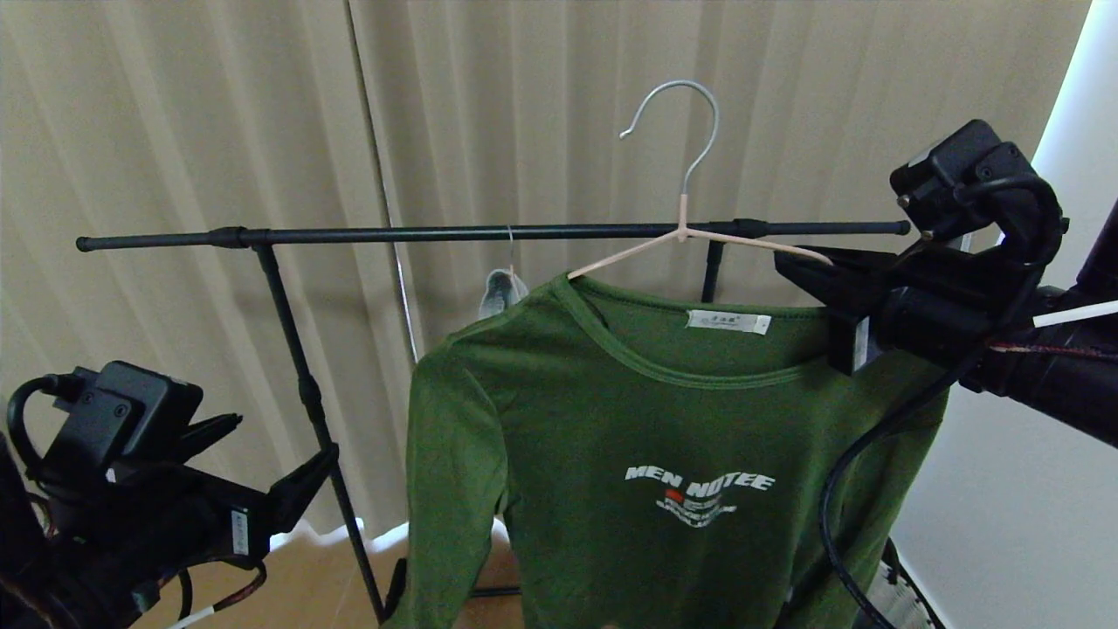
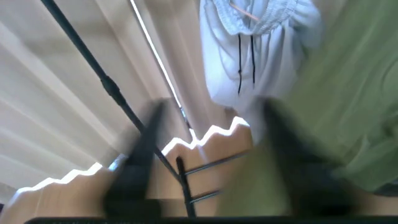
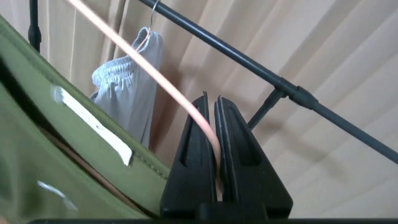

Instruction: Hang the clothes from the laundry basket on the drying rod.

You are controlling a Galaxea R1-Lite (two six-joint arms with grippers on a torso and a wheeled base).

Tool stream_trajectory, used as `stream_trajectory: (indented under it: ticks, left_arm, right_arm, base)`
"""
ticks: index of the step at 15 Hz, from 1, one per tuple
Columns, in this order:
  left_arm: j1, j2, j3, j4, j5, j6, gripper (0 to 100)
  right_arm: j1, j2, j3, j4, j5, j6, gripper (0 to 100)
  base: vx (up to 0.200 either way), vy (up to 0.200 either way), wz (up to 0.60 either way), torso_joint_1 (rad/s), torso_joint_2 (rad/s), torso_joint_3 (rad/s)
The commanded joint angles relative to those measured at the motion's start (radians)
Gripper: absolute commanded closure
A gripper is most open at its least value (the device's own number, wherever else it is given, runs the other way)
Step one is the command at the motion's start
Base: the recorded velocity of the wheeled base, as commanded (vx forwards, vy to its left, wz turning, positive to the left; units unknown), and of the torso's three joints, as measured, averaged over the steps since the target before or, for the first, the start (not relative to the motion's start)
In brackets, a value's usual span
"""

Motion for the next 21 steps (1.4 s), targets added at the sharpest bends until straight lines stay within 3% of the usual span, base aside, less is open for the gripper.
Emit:
stream_trajectory:
  ticks: [1, 4, 5, 6, 7, 10, 12, 21]
  left_arm:
    - [0.003, -0.076, 0.021, 0.000, -0.009, -0.017, 0]
    - [0.006, -0.174, 0.068, 0.000, -0.016, -0.050, 0]
    - [0.006, -0.174, 0.068, 0.000, -0.016, -0.050, 0]
    - [0.015, -0.175, 0.065, 0.000, -0.091, -0.071, 0]
    - [0.034, -0.172, 0.067, 0.000, -0.120, -0.070, 0]
    - [0.066, -0.166, 0.070, 0.000, -0.166, -0.066, 0]
    - [0.097, -0.169, 0.068, 0.000, -0.166, -0.065, 0]
    - [0.115, -0.169, 0.070, 0.003, -0.167, -0.065, 0]
  right_arm:
    - [-0.057, -0.020, 0.020, 0.013, -0.027, 0.001, 100]
    - [-0.203, -0.095, 0.090, 0.102, -0.044, -0.002, 100]
    - [-0.203, -0.095, 0.090, 0.102, -0.044, -0.002, 100]
    - [-0.303, -0.176, 0.087, 0.266, -0.049, 0.000, 100]
    - [-0.347, -0.201, 0.086, 0.337, -0.060, 0.000, 100]
    - [-0.416, -0.245, 0.115, 0.444, -0.124, 0.003, 100]
    - [-0.427, -0.233, 0.115, 0.453, -0.162, 0.009, 100]
    - [-0.419, -0.248, 0.135, 0.449, -0.161, 0.050, 100]
  base:
    - [0.000, 0.000, 0.00, 0.000, 0.00, 0.000]
    - [0.000, 0.000, 0.00, 0.000, 0.00, 0.000]
    - [0.000, 0.000, 0.00, 0.000, 0.00, 0.000]
    - [0.000, 0.000, 0.00, 0.000, 0.00, 0.000]
    - [0.000, 0.000, 0.00, 0.000, 0.00, 0.000]
    - [0.000, 0.000, 0.00, 0.000, 0.00, 0.000]
    - [0.000, 0.000, 0.00, 0.000, 0.00, 0.000]
    - [0.022, 0.000, 0.00, 0.000, 0.00, 0.000]
